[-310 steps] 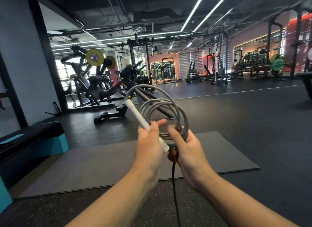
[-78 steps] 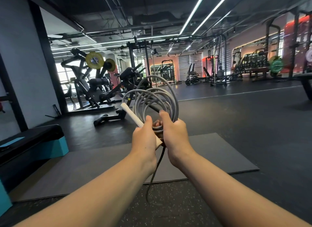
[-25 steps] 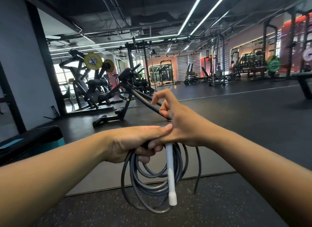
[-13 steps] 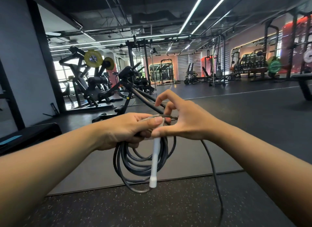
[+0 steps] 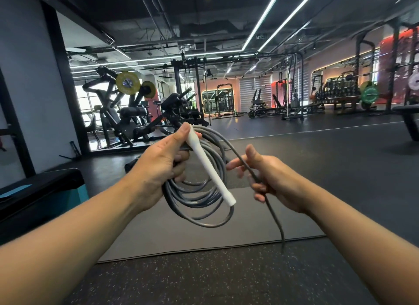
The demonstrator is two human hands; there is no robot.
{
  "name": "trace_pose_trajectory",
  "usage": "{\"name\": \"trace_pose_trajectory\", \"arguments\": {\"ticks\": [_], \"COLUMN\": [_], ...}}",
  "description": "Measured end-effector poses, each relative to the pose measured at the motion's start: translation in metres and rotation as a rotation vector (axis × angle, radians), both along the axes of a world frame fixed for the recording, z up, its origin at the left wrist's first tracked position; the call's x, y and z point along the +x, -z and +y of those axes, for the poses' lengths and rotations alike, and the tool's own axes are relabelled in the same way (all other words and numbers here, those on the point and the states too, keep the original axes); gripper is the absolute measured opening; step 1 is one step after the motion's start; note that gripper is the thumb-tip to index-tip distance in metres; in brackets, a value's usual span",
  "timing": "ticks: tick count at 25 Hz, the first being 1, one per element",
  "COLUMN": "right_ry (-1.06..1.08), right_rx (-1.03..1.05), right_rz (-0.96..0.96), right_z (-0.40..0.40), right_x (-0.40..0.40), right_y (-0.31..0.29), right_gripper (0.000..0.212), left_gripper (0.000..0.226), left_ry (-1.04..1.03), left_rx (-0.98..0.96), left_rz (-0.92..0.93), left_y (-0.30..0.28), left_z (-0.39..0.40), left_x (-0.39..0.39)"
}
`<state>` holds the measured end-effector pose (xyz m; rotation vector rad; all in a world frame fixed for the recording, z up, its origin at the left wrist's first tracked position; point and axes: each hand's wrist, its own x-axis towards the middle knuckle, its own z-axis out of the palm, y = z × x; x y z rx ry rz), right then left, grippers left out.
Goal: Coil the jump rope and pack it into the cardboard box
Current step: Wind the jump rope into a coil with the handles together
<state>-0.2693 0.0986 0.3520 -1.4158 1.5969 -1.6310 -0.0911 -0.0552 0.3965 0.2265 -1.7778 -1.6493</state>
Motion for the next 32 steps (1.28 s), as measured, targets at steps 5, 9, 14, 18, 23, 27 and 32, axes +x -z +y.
{"name": "trace_pose_trajectory", "arguments": {"ticks": [5, 9, 14, 18, 23, 27, 32], "right_ry": [-0.022, -0.047, 0.084, 0.115, 0.169, 0.170, 0.184], "right_rx": [-0.007, -0.003, -0.032, 0.044, 0.213, 0.307, 0.342], "right_rz": [-0.035, -0.010, 0.252, 0.363, 0.721, 0.921, 1.096], "right_z": [-0.026, -0.023, -0.021, -0.019, -0.020, -0.025, -0.024], "right_x": [0.032, 0.035, 0.033, 0.027, 0.024, 0.030, 0.042], "right_y": [0.018, 0.014, 0.006, 0.001, -0.003, -0.009, -0.021], "right_gripper": [0.081, 0.032, 0.016, 0.018, 0.020, 0.010, 0.016], "left_gripper": [0.053, 0.050, 0.049, 0.088, 0.118, 0.118, 0.057], "left_ry": [-0.095, -0.075, -0.046, -0.167, -0.315, -0.044, 0.201], "left_rx": [0.143, 0.164, 0.171, -0.151, -0.631, -1.118, -1.104], "left_rz": [0.136, 0.140, 0.036, -0.242, -0.240, -0.805, -1.207], "left_y": [0.012, 0.016, 0.024, 0.017, -0.041, -0.082, -0.036], "left_z": [0.009, 0.009, 0.007, -0.004, -0.009, 0.024, 0.021], "left_x": [-0.010, -0.004, 0.004, 0.023, 0.032, -0.002, -0.038]}}
